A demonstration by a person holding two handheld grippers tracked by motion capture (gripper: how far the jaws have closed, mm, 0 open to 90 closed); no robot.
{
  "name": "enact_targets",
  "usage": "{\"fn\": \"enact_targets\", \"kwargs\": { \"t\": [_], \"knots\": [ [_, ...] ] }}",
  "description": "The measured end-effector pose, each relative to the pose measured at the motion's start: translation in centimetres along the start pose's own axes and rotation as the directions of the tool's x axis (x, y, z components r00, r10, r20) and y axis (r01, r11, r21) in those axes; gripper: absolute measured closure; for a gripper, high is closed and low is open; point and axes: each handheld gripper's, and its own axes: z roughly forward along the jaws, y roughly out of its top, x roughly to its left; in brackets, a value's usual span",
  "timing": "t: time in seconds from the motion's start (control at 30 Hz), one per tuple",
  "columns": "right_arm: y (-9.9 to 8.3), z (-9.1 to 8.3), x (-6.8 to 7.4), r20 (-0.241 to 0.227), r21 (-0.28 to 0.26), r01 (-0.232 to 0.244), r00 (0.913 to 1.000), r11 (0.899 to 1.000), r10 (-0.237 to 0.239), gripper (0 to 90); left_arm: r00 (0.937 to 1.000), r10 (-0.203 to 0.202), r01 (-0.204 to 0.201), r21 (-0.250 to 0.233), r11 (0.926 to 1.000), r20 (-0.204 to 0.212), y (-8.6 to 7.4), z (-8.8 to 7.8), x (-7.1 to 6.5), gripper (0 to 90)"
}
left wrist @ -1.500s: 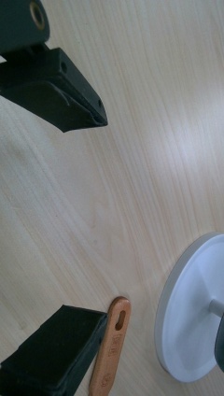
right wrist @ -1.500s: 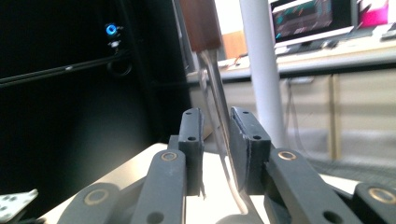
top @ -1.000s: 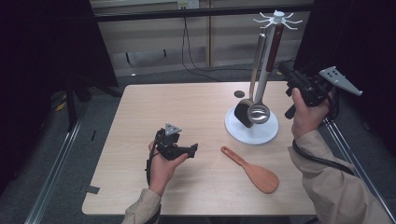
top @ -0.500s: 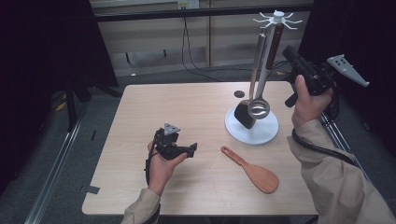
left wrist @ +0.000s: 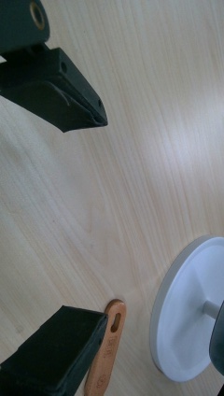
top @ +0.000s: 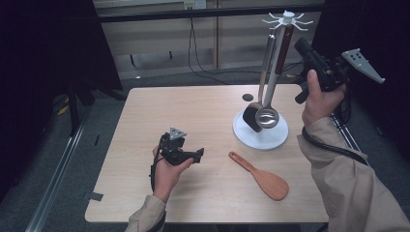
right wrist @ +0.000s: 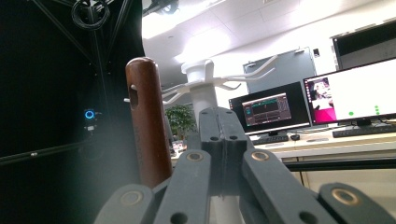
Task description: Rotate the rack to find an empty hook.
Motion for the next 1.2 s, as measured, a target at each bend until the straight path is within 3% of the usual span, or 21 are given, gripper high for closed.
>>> {"fn": "enact_targets", "kwargs": {
  "t": [0.57,1.03,1.2],
  "knots": [
    [1.0,1.1,0.2,0.058,-0.018,0.044,0.9974,0.999,-0.043,90.0,1.0000,0.003,-0.003,-0.001,1.0000,0.008,0.1,-0.1,-0.1,6.1],
    [1.4,1.0,0.3,0.049,-0.008,0.073,0.9962,0.997,-0.073,90.0,1.0000,0.005,-0.005,-0.006,1.0000,0.004,0.1,-0.1,-0.1,6.1],
    [1.7,1.3,-0.1,0.069,-0.007,0.072,0.9951,0.997,-0.071,90.0,0.9999,0.010,-0.010,-0.001,0.9999,0.007,0.1,-0.1,-0.1,6.2]
  ]
}}
